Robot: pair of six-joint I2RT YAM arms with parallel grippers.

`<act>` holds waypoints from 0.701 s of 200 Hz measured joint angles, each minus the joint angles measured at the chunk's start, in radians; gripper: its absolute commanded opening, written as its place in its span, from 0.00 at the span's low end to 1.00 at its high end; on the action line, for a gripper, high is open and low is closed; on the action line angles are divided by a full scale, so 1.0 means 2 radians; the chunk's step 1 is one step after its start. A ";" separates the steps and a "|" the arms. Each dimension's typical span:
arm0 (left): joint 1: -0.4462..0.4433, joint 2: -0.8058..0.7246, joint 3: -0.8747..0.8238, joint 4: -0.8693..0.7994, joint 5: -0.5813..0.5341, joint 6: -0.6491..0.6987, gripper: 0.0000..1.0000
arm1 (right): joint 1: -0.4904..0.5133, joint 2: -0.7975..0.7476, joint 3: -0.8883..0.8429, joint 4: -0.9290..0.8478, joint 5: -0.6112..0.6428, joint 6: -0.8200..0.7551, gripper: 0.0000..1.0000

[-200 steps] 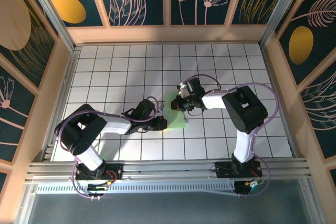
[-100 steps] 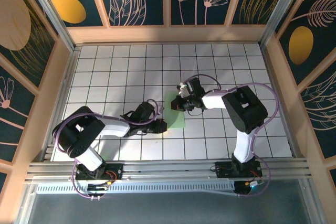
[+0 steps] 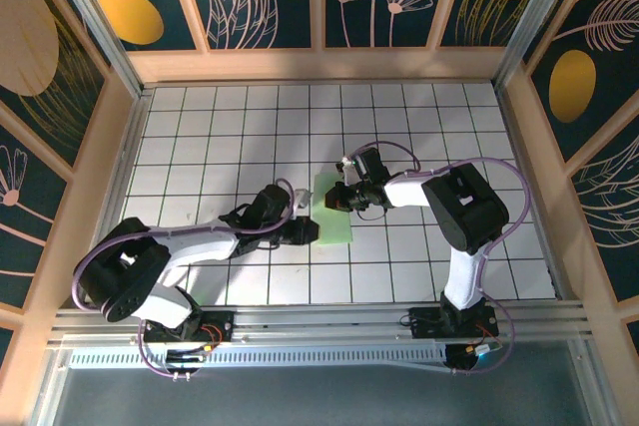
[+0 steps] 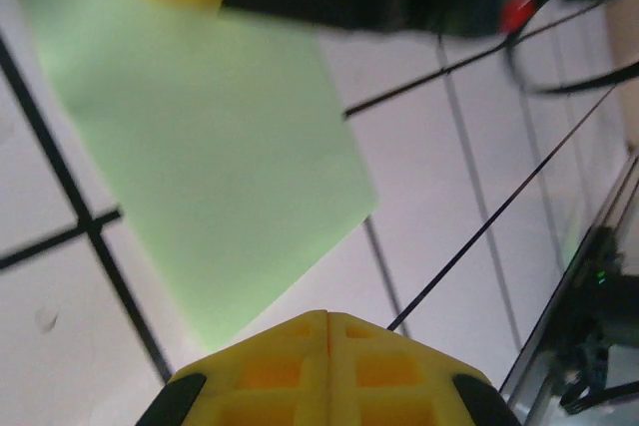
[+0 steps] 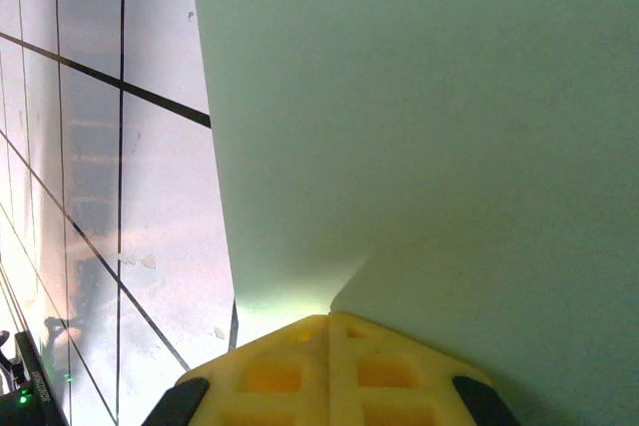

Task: Fold a paper plane with a square sheet of paper (fold left side to right side)
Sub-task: First fold the square sheet of paper in half at the center of the table.

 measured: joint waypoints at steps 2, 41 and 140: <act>0.002 -0.001 0.002 0.000 -0.001 0.000 0.00 | 0.000 0.000 0.000 0.000 0.000 0.000 0.00; 0.035 0.002 0.011 0.002 -0.005 -0.004 0.00 | 0.000 0.000 0.000 -0.001 0.000 0.000 0.00; 0.039 0.102 0.059 0.003 0.011 0.010 0.00 | 0.003 0.000 0.003 -0.006 0.004 -0.002 0.00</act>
